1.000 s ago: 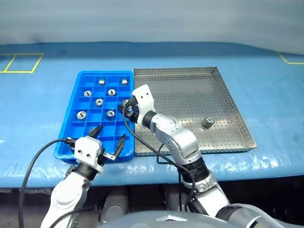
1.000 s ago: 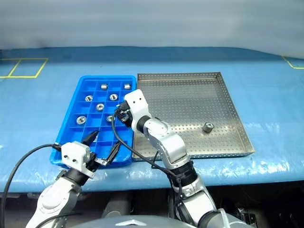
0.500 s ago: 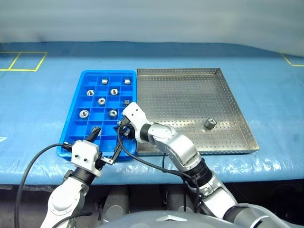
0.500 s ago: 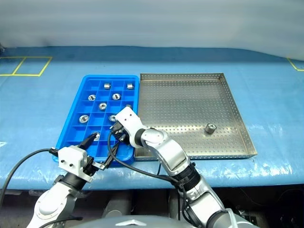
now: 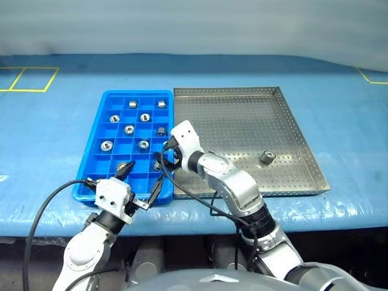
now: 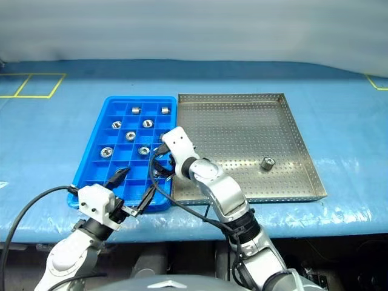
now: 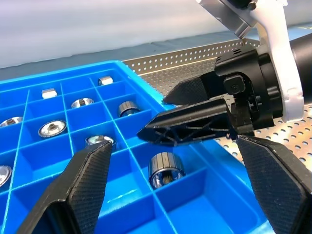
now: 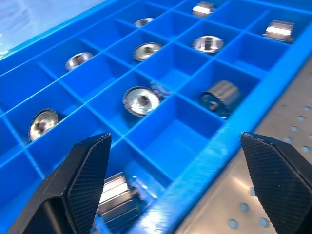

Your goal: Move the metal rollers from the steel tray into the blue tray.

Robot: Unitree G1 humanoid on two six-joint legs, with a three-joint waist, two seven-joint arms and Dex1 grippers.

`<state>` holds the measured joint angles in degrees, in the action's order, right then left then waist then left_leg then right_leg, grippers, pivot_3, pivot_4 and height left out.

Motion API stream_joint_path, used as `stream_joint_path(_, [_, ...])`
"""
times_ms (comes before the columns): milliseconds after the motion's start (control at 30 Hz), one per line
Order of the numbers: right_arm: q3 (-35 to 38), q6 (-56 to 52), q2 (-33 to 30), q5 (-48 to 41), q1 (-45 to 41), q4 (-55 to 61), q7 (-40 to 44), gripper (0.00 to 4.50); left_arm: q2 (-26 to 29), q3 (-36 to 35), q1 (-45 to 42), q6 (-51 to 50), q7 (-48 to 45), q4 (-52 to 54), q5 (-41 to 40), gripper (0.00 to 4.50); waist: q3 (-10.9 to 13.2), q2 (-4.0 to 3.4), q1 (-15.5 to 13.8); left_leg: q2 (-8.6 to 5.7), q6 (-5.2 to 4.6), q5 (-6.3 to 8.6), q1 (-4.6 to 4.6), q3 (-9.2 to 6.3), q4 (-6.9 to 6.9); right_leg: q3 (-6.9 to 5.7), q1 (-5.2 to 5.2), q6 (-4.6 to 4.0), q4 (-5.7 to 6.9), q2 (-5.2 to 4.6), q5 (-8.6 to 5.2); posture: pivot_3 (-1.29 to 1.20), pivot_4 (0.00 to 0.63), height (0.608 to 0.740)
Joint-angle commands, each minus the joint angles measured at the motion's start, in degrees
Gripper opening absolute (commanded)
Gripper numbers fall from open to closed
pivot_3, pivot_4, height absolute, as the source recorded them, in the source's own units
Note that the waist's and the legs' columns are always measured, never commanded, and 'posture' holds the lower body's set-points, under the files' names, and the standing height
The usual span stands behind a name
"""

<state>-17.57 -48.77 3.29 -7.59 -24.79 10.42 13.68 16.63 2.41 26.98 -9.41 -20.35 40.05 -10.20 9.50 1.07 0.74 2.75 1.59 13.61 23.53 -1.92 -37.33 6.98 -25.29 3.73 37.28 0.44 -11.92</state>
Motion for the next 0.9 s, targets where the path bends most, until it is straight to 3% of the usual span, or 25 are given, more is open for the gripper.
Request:
stream_joint_path(33, [8.99,2.53,1.63,-1.19,0.56,3.08,-4.93,4.48,0.68,1.0,-1.59,-0.43,-1.43,0.09,-1.26,4.5,0.0,0.0,0.1,0.0,0.0,0.0,0.01,0.0,0.02,0.0,-0.01,0.0,0.0,0.0,0.0,0.08,0.15,0.74])
stream_joint_path(433, [20.24,2.84,-1.15,1.08,5.62,8.99,-14.09,4.48,2.31,3.63,-8.78,-4.27,-4.86,-1.86,-3.35,4.5,-0.03,-0.06,4.08,-0.01,0.0,0.0,0.03,0.0,0.02,0.04,-0.02,0.03,0.02,0.0,0.03,-0.06,0.15,0.74])
stream_joint_path(900, [24.81,2.46,-1.23,1.57,11.88,9.26,-18.25,4.48,2.77,4.84,-11.7,-5.69,-6.25,-3.09,-3.93,4.5,-0.07,-0.12,7.65,-0.02,-0.01,0.0,-0.04,0.0,-0.01,0.12,-0.01,0.04,0.23,0.02,0.02,-0.08,0.15,0.74])
